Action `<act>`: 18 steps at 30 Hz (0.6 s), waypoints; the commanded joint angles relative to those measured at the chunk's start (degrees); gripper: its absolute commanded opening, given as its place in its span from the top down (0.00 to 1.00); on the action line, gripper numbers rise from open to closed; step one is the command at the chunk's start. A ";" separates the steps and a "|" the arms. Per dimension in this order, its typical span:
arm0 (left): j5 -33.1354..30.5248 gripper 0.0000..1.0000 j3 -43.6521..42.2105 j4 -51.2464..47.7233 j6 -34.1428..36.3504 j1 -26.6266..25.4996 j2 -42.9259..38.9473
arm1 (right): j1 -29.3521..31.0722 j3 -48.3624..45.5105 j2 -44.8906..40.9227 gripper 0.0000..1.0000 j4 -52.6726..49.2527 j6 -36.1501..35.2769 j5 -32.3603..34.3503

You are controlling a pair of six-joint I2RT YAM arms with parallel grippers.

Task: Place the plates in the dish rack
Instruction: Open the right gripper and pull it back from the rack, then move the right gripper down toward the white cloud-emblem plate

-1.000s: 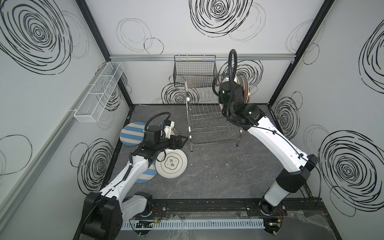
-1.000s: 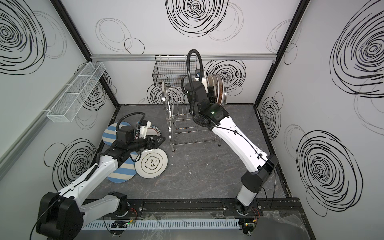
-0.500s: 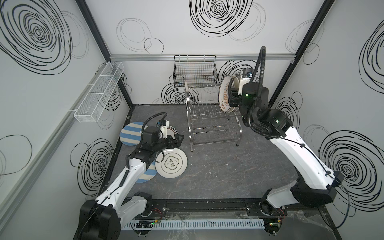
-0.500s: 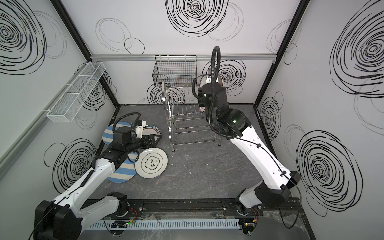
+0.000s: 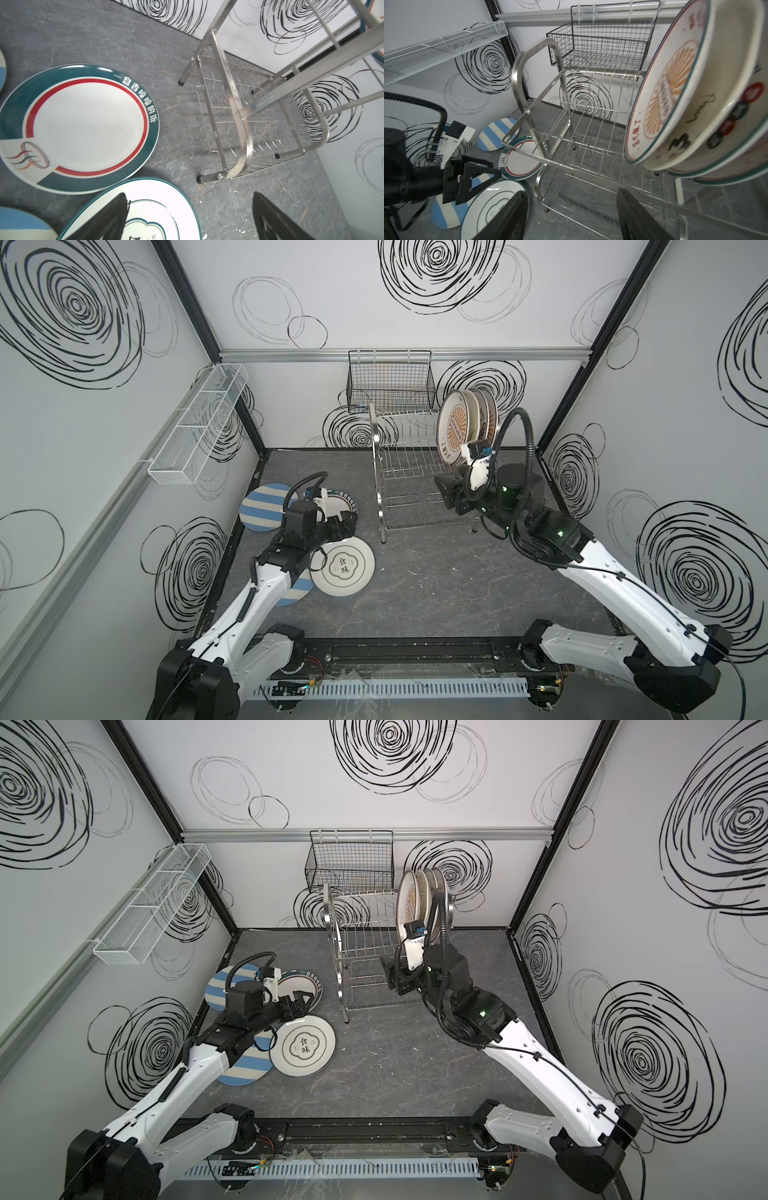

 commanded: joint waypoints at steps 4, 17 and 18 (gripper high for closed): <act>-6.26 0.04 -3.54 -1.08 -1.59 -0.38 -3.10 | 0.58 -8.04 -4.96 0.15 5.84 3.80 -10.14; -10.68 0.04 -11.22 2.08 -4.21 -0.38 -5.74 | 2.98 -28.70 -10.97 0.00 19.03 10.85 -22.66; -10.79 0.04 -11.87 2.46 -4.46 -0.36 -5.92 | 3.03 -29.58 -11.09 0.00 19.15 10.76 -22.13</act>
